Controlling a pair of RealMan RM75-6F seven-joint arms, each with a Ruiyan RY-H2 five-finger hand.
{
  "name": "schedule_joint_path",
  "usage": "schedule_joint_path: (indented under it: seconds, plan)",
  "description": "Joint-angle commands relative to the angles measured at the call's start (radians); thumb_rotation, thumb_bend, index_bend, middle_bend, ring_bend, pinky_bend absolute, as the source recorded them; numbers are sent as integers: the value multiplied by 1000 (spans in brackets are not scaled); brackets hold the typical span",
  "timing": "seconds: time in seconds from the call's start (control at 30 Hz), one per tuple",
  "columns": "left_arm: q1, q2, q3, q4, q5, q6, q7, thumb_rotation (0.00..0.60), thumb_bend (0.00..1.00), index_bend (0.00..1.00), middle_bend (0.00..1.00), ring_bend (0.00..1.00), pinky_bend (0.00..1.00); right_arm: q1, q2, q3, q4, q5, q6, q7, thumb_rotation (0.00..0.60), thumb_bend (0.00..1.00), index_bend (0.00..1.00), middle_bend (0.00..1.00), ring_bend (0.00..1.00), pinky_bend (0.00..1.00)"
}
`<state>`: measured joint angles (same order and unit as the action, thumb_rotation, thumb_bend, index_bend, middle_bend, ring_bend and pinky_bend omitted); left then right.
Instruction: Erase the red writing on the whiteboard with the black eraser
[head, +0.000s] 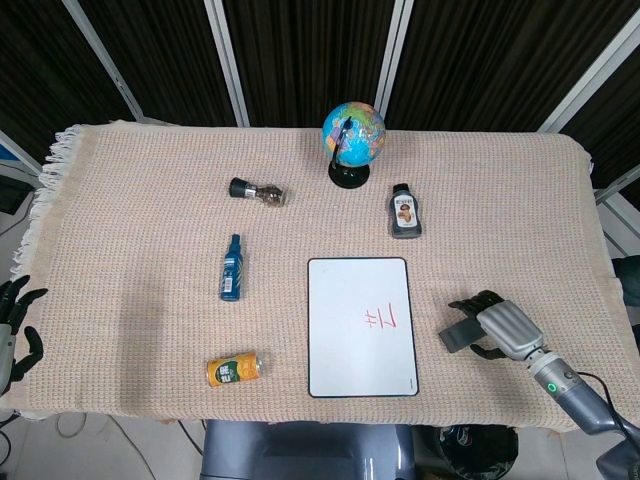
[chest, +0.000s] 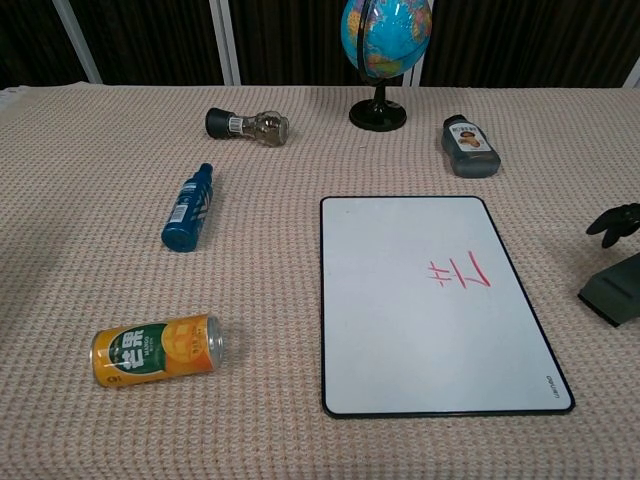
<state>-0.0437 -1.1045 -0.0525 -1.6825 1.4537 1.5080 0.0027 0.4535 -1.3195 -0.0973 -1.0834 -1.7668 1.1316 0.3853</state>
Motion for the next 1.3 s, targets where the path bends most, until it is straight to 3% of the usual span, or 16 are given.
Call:
schedule_joint_path:
  seconds: [0.03,1.3]
  plan:
    - [0,0,0,0,-1,-1,0,600,736,179,43,0,14,5,0,-5,-3,1,-6,-8,600,367,218,288,249,187]
    - [-2,3,3,-7,-10,-13,12,600,736,185,43,0,14,29,-16,-26,-6,51,-29,-64,600,368,350,379,332,243]
